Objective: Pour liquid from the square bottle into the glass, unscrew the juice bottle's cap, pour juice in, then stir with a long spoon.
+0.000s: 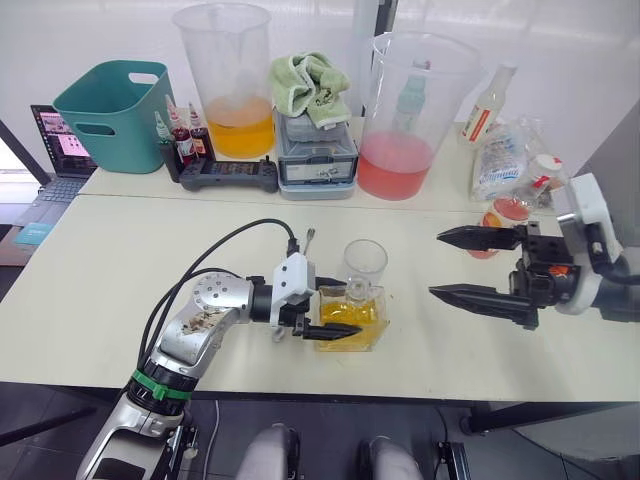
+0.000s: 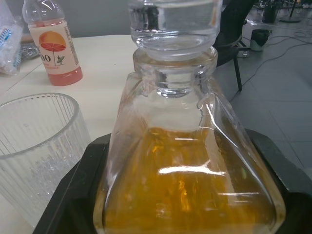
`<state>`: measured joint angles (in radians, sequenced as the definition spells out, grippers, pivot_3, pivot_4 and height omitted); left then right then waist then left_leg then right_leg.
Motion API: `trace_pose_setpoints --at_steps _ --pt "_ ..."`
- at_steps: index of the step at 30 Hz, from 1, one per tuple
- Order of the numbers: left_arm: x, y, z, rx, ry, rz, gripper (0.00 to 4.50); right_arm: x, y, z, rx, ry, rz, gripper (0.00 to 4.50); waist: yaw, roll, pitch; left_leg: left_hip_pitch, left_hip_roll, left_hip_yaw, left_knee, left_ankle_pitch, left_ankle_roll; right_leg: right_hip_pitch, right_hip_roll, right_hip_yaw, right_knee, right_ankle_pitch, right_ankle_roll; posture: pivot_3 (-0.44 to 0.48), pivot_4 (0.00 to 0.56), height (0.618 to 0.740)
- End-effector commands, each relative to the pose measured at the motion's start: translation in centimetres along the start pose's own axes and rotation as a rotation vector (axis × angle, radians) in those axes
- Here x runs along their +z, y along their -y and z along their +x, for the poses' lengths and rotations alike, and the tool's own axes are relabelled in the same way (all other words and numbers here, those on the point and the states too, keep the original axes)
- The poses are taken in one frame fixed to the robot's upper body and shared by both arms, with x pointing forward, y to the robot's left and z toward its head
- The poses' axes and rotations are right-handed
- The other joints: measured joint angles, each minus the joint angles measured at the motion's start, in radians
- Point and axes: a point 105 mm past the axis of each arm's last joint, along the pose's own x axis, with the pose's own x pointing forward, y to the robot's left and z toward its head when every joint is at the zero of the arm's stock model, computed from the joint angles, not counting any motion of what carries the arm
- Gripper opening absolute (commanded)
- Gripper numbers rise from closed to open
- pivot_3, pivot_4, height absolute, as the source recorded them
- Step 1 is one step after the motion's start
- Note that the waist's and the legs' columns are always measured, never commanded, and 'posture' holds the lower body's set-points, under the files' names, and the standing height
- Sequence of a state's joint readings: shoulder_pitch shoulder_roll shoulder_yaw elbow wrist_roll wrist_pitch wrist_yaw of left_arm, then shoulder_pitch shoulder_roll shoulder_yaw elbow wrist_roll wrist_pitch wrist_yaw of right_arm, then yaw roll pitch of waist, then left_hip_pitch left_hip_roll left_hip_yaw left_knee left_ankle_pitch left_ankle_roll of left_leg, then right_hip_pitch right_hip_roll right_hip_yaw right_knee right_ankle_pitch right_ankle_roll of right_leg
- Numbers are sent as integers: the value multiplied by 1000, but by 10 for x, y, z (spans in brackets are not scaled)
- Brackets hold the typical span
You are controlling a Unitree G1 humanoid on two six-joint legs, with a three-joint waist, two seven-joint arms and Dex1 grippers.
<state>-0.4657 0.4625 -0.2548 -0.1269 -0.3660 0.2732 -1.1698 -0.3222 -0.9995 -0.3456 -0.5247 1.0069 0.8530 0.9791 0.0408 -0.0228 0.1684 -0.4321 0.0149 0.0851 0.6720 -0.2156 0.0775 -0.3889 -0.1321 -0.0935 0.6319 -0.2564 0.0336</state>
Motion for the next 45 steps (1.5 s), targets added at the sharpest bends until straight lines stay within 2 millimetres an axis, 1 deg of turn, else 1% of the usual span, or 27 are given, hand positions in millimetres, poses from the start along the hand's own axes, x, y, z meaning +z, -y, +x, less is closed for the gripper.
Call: trace_pose_setpoints --at_steps 1,5,9,17,21,24,27,31,34,35,38,40,45 --pt "1 3 4 -38 4 23 2803 7 -9 13 43 15 -50 4500 1 0 0 0 0 0 0 0 0 0 0 0 0 0 0 0 150 739" --pt "1 2 7 -48 4 30 2803 0 -14 37 73 2 -70 4500 0 0 0 0 0 0 1 0 0 0 0 0 0 0 0 0 150 739" --pt "1 0 8 -51 2 39 2803 -4 -15 53 73 19 -70 4500 4 1 0 -1 0 0 4 -1 1 0 0 0 1 0 1 0 150 739" --pt "2 -1 8 -49 7 41 2803 -8 -16 71 79 44 -94 4500 2 1 -1 -2 0 0 6 -1 2 0 0 0 1 1 2 0 150 739" --pt "3 -1 8 -43 10 41 2803 -16 -14 77 85 24 -111 4500 2 1 -1 -2 0 0 6 -1 2 0 0 0 1 1 2 0 150 739" --pt "2 -1 8 -44 6 44 2803 -18 -15 78 95 23 -116 4500 2 1 -1 -2 0 0 6 -1 2 0 0 0 1 1 2 0 150 739" --pt "1 -3 8 -41 -3 49 2803 -17 -14 79 101 38 -139 3655 2 1 -1 -2 0 0 6 -1 2 0 0 0 1 1 2 0 150 739" --pt "1 -4 8 -42 -7 53 2803 -17 -13 82 97 46 -195 2270 2 1 -1 -2 0 0 6 -1 2 0 0 0 1 1 2 0 150 739" --pt "-1 -4 9 -50 -18 61 2803 -14 -16 82 113 73 -201 1275 2 1 -1 -2 0 0 6 -1 2 0 0 0 1 1 2 0 150 739" --pt "-1 -4 9 -52 -22 63 2803 -14 -16 82 116 76 -200 1086 2 1 -1 -2 0 0 6 -1 2 0 0 0 1 1 2 0 150 739" --pt "-2 -5 10 -57 -35 72 2803 -14 -16 81 118 74 -204 1080 2 1 -1 -2 0 0 7 -1 2 0 0 0 2 1 2 0 150 739" --pt "-2 -6 11 -58 -43 74 2803 -10 -14 80 113 73 -230 1080 2 1 -1 -2 0 0 7 -1 2 0 0 0 2 1 2 0 150 739" --pt "-9 -4 11 -77 -102 68 2803 9 -17 79 126 139 -258 1080 1 1 -1 -2 0 0 7 -1 2 0 0 0 2 2 2 0 150 739"
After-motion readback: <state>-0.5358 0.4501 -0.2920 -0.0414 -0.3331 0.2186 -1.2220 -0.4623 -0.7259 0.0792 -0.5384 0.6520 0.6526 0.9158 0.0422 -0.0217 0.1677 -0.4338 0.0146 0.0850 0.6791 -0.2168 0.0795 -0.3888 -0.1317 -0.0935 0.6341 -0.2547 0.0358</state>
